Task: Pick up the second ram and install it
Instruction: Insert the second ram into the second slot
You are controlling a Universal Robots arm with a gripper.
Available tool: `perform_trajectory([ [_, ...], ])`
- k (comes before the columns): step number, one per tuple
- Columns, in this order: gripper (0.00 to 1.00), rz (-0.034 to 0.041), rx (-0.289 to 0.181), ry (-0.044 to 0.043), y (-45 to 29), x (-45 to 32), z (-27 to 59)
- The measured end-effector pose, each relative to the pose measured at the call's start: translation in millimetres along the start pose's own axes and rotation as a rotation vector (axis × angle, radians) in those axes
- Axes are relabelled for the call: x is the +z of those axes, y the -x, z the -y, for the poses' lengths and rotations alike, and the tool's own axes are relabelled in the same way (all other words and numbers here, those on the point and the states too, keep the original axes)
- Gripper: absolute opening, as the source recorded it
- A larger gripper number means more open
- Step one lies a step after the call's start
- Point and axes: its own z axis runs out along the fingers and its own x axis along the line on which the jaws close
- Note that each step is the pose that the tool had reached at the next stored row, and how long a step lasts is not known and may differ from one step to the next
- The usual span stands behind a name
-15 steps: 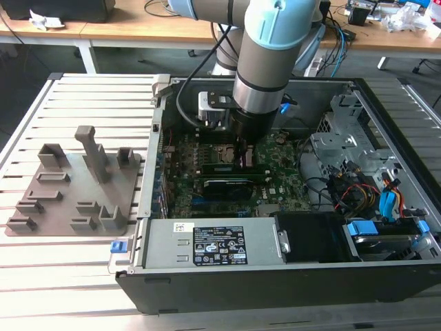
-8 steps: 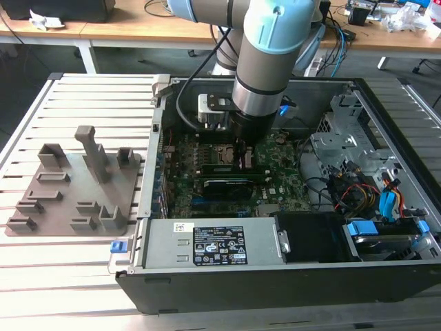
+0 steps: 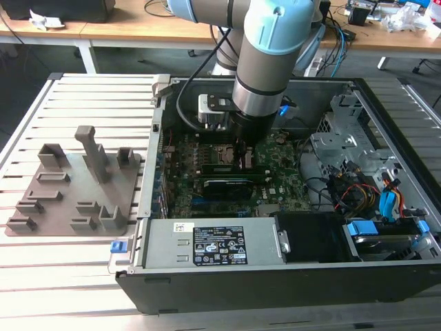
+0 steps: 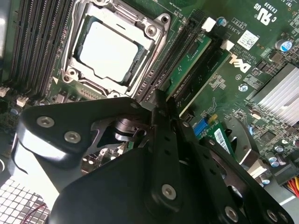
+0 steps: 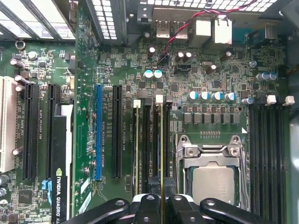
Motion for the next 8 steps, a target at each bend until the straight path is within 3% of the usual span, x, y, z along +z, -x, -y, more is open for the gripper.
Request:
perform_trajectory([
  [8,0.14,-0.0007,0.000,-0.0001,-0.2,1.5,-0.9],
])
